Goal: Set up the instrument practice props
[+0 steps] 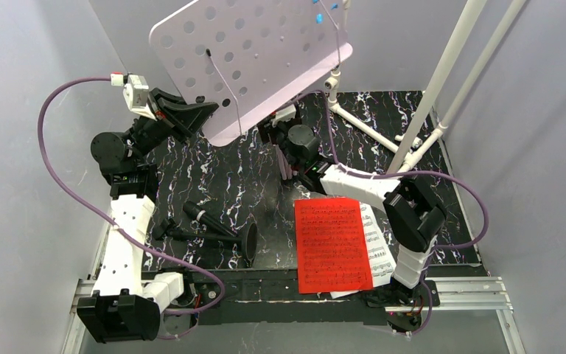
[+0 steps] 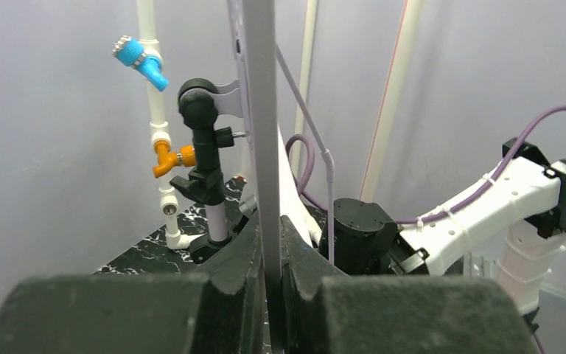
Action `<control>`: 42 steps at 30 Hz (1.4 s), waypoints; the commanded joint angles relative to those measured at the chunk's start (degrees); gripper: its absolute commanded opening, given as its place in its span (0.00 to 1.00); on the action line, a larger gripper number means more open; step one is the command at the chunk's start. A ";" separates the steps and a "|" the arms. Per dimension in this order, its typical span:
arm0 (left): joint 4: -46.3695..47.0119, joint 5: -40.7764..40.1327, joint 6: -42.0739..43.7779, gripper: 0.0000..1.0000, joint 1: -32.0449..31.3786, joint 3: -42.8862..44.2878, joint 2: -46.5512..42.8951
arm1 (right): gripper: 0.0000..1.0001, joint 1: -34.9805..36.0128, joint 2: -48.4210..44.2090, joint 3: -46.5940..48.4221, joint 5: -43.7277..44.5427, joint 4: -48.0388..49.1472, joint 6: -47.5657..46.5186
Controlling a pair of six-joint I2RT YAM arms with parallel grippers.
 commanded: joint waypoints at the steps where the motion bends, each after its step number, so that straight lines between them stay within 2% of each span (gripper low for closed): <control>1: 4.15 11.43 0.70 0.00 -1.88 3.55 1.47 | 0.81 0.36 -6.81 0.11 -1.14 -6.45 3.19; 3: 4.13 12.03 1.04 0.00 -1.91 3.69 1.83 | 0.93 0.36 -9.61 -0.73 -2.20 -11.62 4.40; 5: 4.12 12.72 1.48 0.00 -1.95 3.71 2.12 | 0.98 0.32 -12.45 -2.02 -3.51 -16.02 4.86; 10: 4.12 12.53 1.36 0.00 -3.84 4.18 3.44 | 0.98 0.30 -19.12 -6.09 -7.93 -26.06 5.90; 18: 4.09 13.41 -1.30 0.00 -4.25 6.38 5.73 | 0.98 0.28 -28.19 -13.55 -20.97 -32.31 7.74; 21: 4.13 12.60 -1.92 0.00 -4.24 5.95 5.60 | 0.98 0.27 -30.20 -13.98 -19.72 -34.99 8.25; 24: 4.13 11.67 -2.19 0.00 -4.26 5.46 5.17 | 0.98 0.22 -31.86 -14.86 -13.41 -36.95 7.85; 25: 4.13 11.55 -2.48 0.00 -4.26 5.42 5.18 | 0.94 0.20 -32.31 -15.34 -10.93 -36.71 7.83; 29: 4.05 11.28 -3.82 0.00 -4.25 6.09 5.77 | 0.69 0.19 -32.62 -16.85 -6.62 -33.27 8.48; 32: 4.10 11.52 -4.35 0.00 -4.21 6.46 6.42 | 0.57 0.19 -31.61 -17.08 -5.10 -31.22 9.21; 39: 4.11 12.13 -4.86 0.00 -4.25 6.81 6.81 | 0.42 0.19 -27.48 -16.66 -3.59 -24.73 12.73; 42: 4.10 12.53 -5.10 0.00 -4.19 7.20 7.04 | 0.41 0.19 -25.62 -17.06 -1.28 -21.92 13.33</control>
